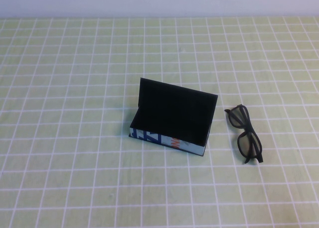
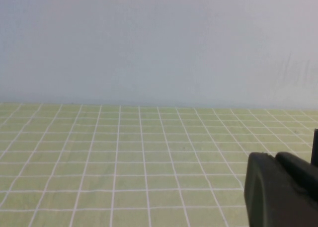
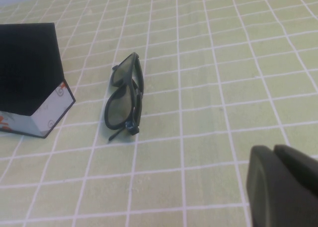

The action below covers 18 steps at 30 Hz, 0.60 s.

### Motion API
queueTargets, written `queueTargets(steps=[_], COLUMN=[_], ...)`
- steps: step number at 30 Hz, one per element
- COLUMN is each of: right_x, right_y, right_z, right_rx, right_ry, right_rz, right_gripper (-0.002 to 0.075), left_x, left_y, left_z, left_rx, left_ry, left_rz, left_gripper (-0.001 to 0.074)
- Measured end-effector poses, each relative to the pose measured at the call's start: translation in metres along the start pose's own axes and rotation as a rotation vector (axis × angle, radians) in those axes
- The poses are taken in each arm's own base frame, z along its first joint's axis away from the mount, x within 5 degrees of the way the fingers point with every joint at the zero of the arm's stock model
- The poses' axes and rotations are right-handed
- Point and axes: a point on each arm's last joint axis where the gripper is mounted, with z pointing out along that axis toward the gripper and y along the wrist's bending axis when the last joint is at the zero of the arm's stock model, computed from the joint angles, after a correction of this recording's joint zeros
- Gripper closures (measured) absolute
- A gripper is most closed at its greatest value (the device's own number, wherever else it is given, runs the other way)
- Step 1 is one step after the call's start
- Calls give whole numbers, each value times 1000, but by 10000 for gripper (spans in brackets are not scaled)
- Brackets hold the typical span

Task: Take glasses out of glasses case

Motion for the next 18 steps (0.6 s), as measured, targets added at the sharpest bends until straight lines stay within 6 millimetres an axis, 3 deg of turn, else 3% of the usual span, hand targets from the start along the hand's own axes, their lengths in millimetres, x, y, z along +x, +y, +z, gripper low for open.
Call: queueTargets(steps=[9,18], right_x=[0,0], right_y=[0,0], right_z=[0,0], right_rx=[-1,-1], right_ry=[0,0], right_rz=[4,4], right_gripper=[743,743], left_x=[0,-6], left_y=[0,2], left_z=[0,0], left_rx=[-2,-22], left_ry=[0,-49], left_rz=[2,146], left_gripper=[739,739])
